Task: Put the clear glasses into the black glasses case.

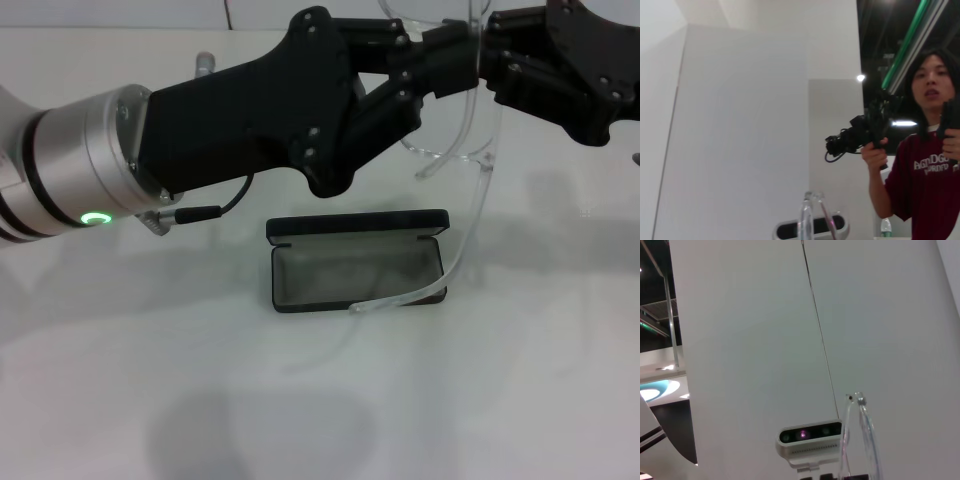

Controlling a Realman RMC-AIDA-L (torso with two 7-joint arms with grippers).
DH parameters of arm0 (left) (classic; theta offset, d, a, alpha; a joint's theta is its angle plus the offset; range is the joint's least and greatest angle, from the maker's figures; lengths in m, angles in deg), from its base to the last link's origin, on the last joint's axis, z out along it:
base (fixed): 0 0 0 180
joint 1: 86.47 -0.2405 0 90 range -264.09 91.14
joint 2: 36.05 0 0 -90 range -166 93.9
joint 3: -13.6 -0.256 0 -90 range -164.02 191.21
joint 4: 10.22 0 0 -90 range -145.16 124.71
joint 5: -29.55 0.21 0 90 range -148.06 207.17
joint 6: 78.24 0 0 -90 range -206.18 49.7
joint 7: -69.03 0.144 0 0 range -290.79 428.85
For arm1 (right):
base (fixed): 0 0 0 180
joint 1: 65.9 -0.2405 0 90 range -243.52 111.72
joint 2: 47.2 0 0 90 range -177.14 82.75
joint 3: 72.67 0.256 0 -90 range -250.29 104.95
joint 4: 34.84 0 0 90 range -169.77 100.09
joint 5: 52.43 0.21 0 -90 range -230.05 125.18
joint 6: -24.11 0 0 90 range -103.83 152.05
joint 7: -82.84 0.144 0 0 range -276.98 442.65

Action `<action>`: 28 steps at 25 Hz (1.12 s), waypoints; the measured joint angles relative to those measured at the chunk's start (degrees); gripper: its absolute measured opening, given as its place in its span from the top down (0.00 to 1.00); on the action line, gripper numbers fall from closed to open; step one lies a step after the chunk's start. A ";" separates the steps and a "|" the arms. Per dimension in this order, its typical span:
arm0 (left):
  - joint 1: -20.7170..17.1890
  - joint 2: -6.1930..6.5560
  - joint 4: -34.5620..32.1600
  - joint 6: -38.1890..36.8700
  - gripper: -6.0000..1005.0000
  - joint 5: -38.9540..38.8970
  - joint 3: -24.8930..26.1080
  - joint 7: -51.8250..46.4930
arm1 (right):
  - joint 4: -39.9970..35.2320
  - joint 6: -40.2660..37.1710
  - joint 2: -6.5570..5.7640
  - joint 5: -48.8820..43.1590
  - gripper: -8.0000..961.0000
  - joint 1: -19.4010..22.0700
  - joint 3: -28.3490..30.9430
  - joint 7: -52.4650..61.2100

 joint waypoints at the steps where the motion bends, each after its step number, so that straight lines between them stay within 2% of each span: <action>1: -0.08 0.00 0.00 0.26 0.92 -0.01 0.00 0.01 | 0.00 0.00 0.00 0.00 0.89 0.00 0.00 0.00; 20: -0.35 0.14 0.08 -0.27 0.92 -2.07 0.01 0.12 | 0.00 0.33 -0.32 0.58 0.89 0.43 0.00 -0.25; 28: 0.29 0.09 0.03 -1.36 0.92 -2.60 -1.08 0.29 | 0.00 1.91 -0.08 0.42 0.89 0.02 -1.29 -0.97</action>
